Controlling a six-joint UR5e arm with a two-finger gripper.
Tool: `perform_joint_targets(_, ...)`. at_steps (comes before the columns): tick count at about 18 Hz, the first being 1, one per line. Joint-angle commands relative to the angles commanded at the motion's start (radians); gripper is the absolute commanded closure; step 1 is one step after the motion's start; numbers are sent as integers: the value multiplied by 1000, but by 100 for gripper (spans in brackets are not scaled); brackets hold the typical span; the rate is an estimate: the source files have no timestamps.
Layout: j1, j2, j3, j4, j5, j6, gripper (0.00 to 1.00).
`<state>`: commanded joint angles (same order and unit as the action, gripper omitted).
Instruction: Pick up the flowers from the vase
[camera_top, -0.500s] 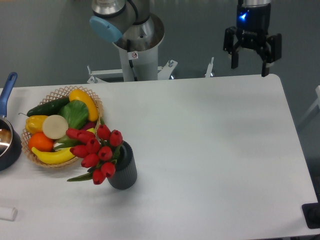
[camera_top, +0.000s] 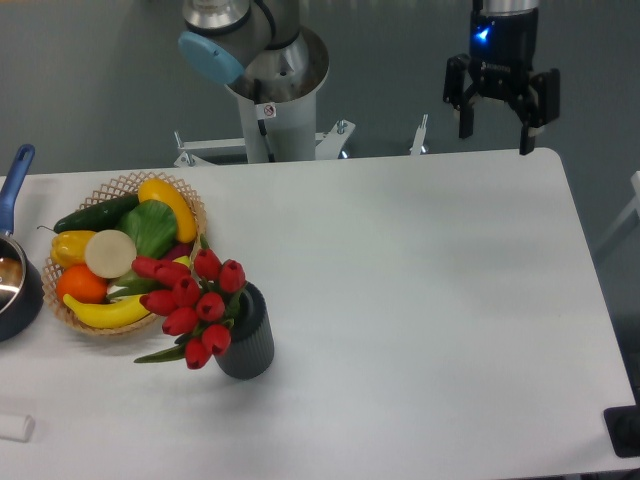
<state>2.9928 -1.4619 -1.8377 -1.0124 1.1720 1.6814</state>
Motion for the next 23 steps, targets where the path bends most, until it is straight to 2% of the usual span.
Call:
perform_joint_targets(4,-25,-2,-21,-3,2,-15,0)
perform_joint_targets(8,-60,-12,-44,0,-9,-172,0)
perform_joint_targets(10,-89,-17,-86,17,-17,-212,0)
perform_joint_targets(13,-106,-18,-117,69,-86,-331,0)
perform_joint_targets(15,-130,-38,-120,77,-179,-400,0)
perform_joint_targets(19,-196,-55,-124,98,-199,-400,0)
perform_joint_targets(23,-279,-118,-123,155,-218,-400,0)
